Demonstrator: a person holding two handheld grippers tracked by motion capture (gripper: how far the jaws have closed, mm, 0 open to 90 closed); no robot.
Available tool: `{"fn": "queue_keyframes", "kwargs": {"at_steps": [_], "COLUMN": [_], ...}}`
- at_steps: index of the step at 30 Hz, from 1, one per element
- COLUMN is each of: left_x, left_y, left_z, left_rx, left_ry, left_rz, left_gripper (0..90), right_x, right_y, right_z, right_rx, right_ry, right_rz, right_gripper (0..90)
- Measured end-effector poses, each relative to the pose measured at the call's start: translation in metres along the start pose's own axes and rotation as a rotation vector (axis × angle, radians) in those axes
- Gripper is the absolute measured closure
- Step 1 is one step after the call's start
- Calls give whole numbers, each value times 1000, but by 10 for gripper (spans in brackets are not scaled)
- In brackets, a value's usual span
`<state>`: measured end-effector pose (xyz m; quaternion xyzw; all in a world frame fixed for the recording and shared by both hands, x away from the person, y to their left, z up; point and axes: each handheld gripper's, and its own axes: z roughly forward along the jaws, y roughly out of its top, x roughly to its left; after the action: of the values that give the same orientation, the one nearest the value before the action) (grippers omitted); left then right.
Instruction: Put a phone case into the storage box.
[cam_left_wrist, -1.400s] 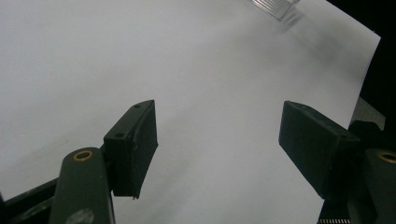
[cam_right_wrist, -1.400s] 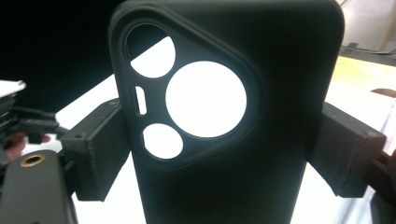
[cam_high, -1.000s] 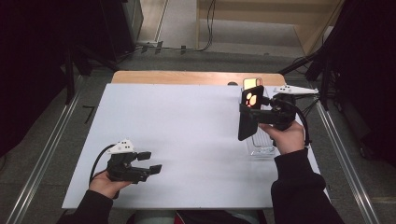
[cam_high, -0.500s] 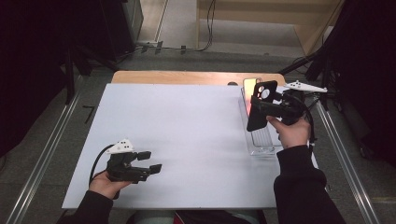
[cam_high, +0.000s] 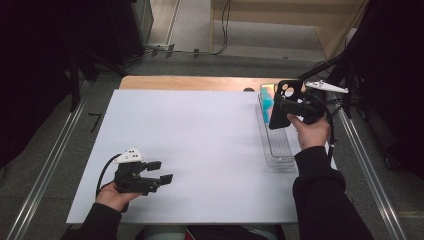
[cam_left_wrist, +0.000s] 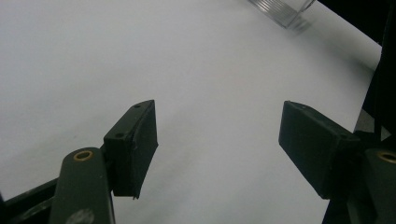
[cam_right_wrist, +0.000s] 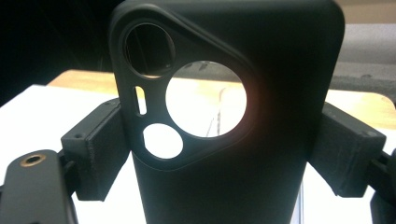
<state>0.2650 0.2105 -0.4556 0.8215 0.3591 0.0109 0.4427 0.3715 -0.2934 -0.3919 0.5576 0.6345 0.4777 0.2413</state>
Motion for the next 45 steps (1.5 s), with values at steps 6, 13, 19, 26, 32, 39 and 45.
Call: {"fn": "queue_keyframes", "kwargs": {"at_steps": [6,13,19,26,32,39,45], "left_x": [0,-1,-1,-2,-4,-3,-3], "left_y": [1,1,2,1,1,3,4], "left_z": [2,2,2,2,2,3,4], "left_rx": [11,13,10,11,17,6,3], "left_ry": [1,-6,-10,-9,-6,-10,-24], "left_rz": [12,20,23,27,33,24,18], "left_gripper": [286,286,286,286,286,286,286], "right_x": [-10,-18,-20,-22,-21,-21,-19], "right_y": [-1,-11,-18,-21,-15,-12,-14], "right_z": [24,54,76,98,112,124,129], "right_rx": [34,70,96,115,129,143,164], "right_ry": [-37,-83,-119,-136,-159,-174,-183], "right_rz": [25,62,63,71,71,48,-19], "right_gripper": [126,126,126,126,126,122,94]}}
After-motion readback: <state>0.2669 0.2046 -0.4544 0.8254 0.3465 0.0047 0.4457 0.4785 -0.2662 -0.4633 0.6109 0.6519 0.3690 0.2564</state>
